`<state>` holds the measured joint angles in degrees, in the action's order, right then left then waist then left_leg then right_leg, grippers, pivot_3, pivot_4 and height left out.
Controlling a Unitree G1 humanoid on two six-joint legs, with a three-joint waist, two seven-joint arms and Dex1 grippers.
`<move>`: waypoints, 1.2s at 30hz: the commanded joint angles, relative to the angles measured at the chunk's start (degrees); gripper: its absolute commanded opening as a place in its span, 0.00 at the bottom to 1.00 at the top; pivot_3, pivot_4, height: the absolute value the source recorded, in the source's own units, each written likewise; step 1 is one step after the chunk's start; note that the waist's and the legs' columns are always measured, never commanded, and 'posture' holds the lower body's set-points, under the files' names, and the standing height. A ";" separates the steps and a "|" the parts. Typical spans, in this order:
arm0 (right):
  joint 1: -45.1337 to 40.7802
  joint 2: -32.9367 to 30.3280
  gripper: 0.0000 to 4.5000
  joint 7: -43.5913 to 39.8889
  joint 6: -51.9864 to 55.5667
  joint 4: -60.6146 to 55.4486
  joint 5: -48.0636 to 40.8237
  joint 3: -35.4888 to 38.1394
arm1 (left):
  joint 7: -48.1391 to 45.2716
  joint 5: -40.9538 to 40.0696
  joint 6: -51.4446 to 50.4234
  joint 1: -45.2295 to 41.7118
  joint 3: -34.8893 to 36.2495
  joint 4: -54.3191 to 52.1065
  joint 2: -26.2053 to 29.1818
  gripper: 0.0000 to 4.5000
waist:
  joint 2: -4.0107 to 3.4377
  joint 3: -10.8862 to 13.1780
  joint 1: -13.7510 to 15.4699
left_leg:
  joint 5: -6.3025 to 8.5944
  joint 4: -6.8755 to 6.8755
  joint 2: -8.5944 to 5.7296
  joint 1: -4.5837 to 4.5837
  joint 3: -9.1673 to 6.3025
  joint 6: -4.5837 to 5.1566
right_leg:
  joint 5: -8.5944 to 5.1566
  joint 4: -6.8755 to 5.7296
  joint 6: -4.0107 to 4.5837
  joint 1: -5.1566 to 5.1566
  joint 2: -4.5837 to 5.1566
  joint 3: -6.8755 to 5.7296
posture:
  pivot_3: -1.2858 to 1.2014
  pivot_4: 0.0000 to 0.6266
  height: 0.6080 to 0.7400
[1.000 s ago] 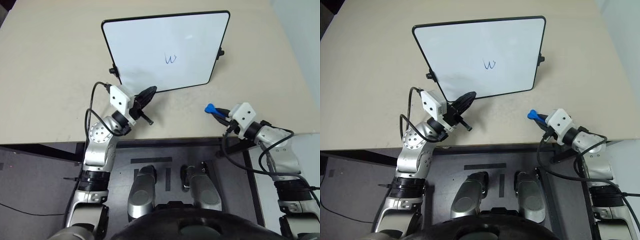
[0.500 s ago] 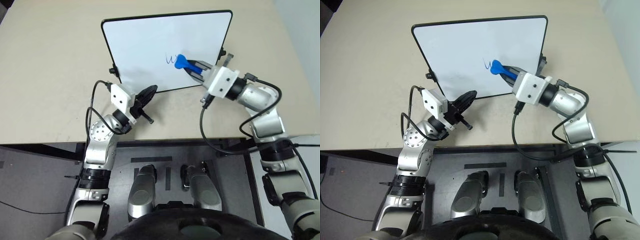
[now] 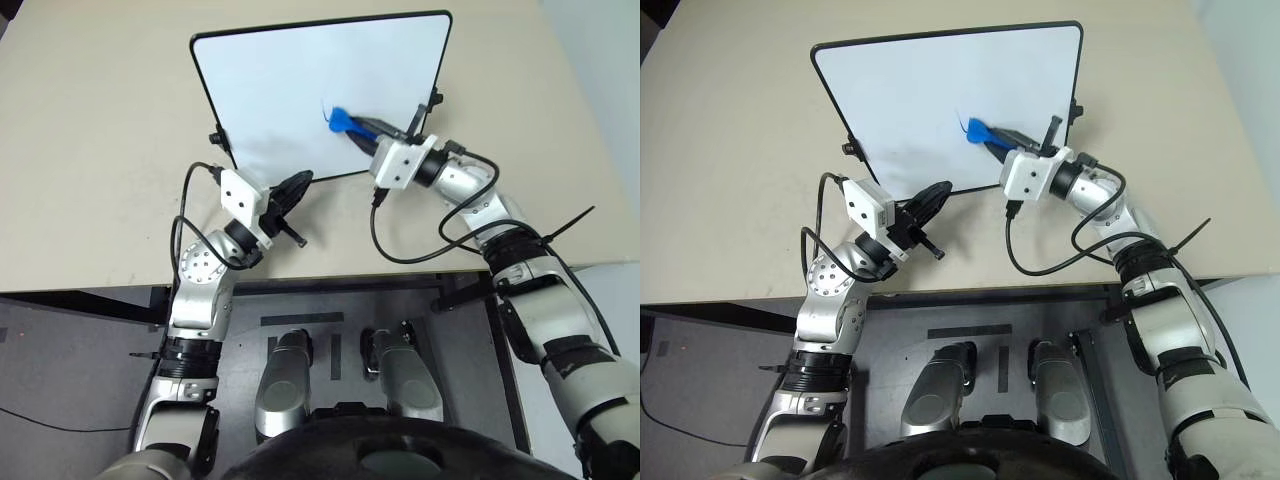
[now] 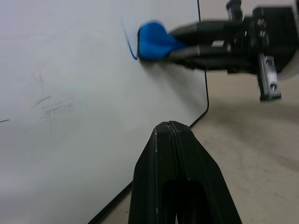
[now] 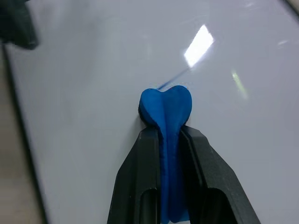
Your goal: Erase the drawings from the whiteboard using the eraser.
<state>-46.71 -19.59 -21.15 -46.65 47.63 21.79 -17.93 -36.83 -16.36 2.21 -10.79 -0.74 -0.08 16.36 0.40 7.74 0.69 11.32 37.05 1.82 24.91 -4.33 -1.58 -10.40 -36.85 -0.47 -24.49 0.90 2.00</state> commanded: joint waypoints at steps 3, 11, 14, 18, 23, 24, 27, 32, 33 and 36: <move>-2.99 0.64 0.09 4.48 -2.67 3.37 2.02 -0.45 | 0.47 -0.14 0.97 0.22 0.73 -2.53 0.20 0.00 | -0.03 0.02 -0.07 | 0.04 -0.01 0.00 0.03 -0.01 -0.10 | 0.07 -0.03 0.07 -0.06 0.00 0.00 | 0.52 0.24 1.00; -8.36 0.02 0.09 16.12 -4.86 3.65 6.37 0.78 | 0.33 -0.22 1.01 -0.67 0.52 -1.81 0.40 0.00 | -0.07 0.04 -0.18 | 0.02 -0.02 0.01 0.06 -0.01 -0.13 | 0.12 -0.03 0.10 -0.13 0.00 0.00 | 0.52 0.24 1.00; -9.21 0.13 0.09 17.34 -5.46 3.56 6.54 0.48 | 0.23 -0.21 1.05 -0.92 0.43 -1.59 0.33 0.00 | -0.06 0.04 -0.18 | 0.02 -0.03 0.01 0.07 -0.01 -0.13 | 0.12 -0.02 0.10 -0.14 0.00 0.00 | 0.52 0.24 1.00; -8.90 0.89 0.09 16.19 -4.84 5.89 7.25 -1.37 | 0.23 -0.14 1.21 -1.28 0.31 -1.21 0.11 0.00 | -0.06 0.04 -0.19 | 0.03 -0.03 0.01 0.10 0.00 -0.14 | 0.12 0.01 0.10 -0.15 0.00 0.00 | 0.52 0.24 1.00; -6.54 1.90 0.09 13.57 -4.33 9.16 8.25 -4.00 | 0.29 -0.10 1.45 -1.37 0.23 -1.09 -0.10 0.00 | -0.06 0.04 -0.29 | 0.05 -0.03 0.01 0.07 0.00 -0.17 | 0.12 0.01 0.10 -0.14 0.00 0.00 | 0.52 0.24 1.00; -6.24 1.89 0.09 13.77 -4.01 9.54 8.64 -4.40 | 0.30 -0.10 1.47 -1.34 0.22 -1.13 -0.11 0.00 | -0.06 0.04 -0.30 | 0.06 -0.03 0.01 0.06 -0.01 -0.19 | 0.13 0.00 0.11 -0.13 0.00 0.00 | 0.52 0.24 1.00; -5.84 1.77 0.09 13.79 -3.48 10.28 8.86 -4.85 | 0.32 -0.07 1.51 -1.32 0.21 -1.12 -0.13 0.00 | -0.06 0.04 -0.30 | 0.18 -0.04 0.02 0.06 -0.01 -0.40 | 0.20 -0.01 0.14 -0.14 0.00 0.00 | 0.52 0.24 1.00; -4.74 0.32 0.09 12.93 -3.36 8.50 7.83 -4.27 | 0.22 -0.11 1.42 -1.28 0.19 -1.15 -0.04 0.00 | -0.07 0.04 -0.30 | 0.31 -0.04 0.02 0.06 -0.01 -0.62 | 0.32 0.00 0.17 -0.14 0.01 0.01 | 0.52 0.24 1.00; -4.18 -0.19 0.09 12.13 -3.59 7.53 7.03 -3.85 | 0.19 -0.10 1.41 -1.27 0.18 -1.16 -0.03 0.00 | -0.07 0.04 -0.30 | 0.31 -0.04 0.02 0.06 -0.01 -0.62 | 0.32 0.00 0.17 -0.14 0.01 0.01 | 0.52 0.24 1.00; -0.54 -1.99 0.09 5.70 -3.29 2.04 1.32 -2.37 | 0.09 -0.21 1.42 -0.95 0.24 -1.51 0.07 0.00 | -0.06 0.04 0.07 | 0.28 -0.04 0.02 0.09 -0.01 -0.61 | 0.29 0.03 0.13 -0.12 0.01 0.00 | 0.52 0.24 1.00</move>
<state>-48.01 -20.60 -12.42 -50.23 53.13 27.00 -22.28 -36.46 -16.19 2.55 -11.39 -0.83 -0.06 16.56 0.34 7.78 0.76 11.57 37.01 1.84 25.02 -4.33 -2.16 -10.14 -36.79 -0.37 -24.60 0.92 2.00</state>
